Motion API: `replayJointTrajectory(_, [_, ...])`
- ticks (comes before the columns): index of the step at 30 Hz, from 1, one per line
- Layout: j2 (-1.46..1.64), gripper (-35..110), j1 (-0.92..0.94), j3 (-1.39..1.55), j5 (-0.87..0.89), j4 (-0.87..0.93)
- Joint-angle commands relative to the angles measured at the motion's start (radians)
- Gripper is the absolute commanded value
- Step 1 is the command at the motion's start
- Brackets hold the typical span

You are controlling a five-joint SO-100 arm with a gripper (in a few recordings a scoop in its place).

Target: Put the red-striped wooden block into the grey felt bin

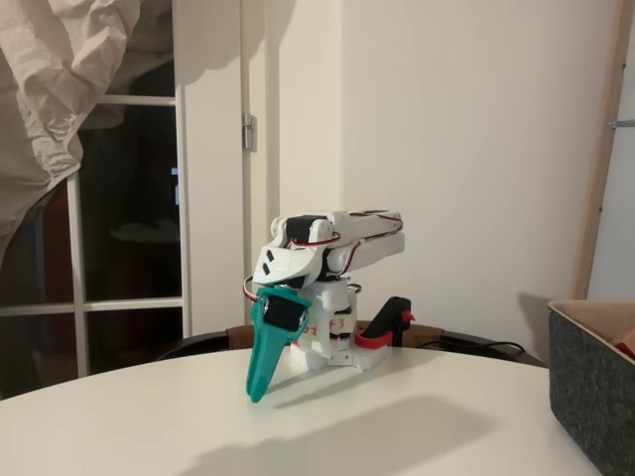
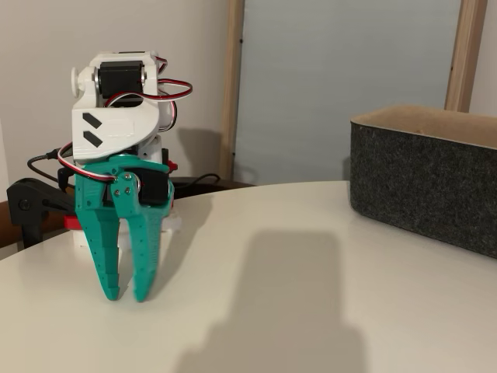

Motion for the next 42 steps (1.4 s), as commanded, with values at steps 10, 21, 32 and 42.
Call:
replayJointTrajectory(10, [0.026, 37, 0.064, 0.005, -0.204, -0.091])
replayJointTrajectory(21, [0.025, 0, 0.018, 0.006, -0.664, -0.328])
replayJointTrajectory(32, [0.023, 0, 0.08, 0.011, -0.954, -0.36])
replayJointTrajectory(42, [0.021, 0, 0.13, 0.012, -0.969, -0.347])
